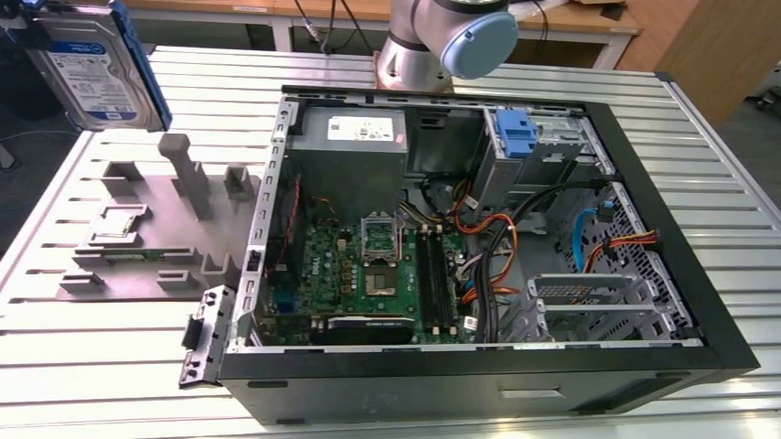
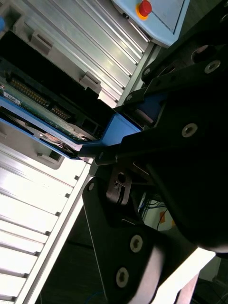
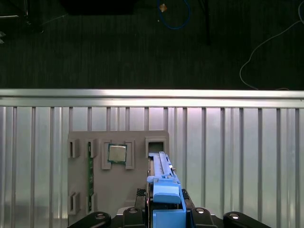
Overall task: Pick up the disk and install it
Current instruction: 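Pick up the disk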
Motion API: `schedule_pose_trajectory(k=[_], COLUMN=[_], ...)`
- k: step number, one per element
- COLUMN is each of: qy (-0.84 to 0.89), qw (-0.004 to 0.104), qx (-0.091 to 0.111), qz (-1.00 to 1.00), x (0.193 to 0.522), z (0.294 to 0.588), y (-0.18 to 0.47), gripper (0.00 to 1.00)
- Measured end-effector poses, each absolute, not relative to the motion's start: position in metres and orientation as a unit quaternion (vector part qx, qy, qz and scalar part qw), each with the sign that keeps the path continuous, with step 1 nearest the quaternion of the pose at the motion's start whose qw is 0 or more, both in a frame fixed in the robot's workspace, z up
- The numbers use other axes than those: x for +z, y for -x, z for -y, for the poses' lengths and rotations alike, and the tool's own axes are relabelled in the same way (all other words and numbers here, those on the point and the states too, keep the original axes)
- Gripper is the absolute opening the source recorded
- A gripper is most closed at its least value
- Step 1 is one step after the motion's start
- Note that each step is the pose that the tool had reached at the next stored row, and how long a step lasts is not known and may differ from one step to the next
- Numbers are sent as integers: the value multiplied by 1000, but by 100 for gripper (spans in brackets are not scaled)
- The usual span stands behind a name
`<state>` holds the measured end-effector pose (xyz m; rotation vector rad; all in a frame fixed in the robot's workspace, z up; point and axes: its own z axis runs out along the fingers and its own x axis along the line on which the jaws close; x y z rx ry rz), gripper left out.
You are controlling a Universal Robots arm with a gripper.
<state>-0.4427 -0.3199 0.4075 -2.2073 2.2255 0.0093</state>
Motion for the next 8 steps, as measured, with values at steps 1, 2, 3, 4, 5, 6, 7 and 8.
schedule_pose_trajectory(k=[1,2,3,4,5,6,7,8], qy=[704,704,704,704,704,704,704,704], qw=[4,3,4,4,4,4,4,4], qx=[3,3,3,3,3,3,3,3], qz=[-710,-710,-710,-710,-710,-710,-710,-710], x=[408,408,408,408,409,409,409,410], z=[320,320,320,320,320,320,320,320], y=[443,443,443,443,443,443,443,443], gripper=[37,37,37,37,37,37,37,37])
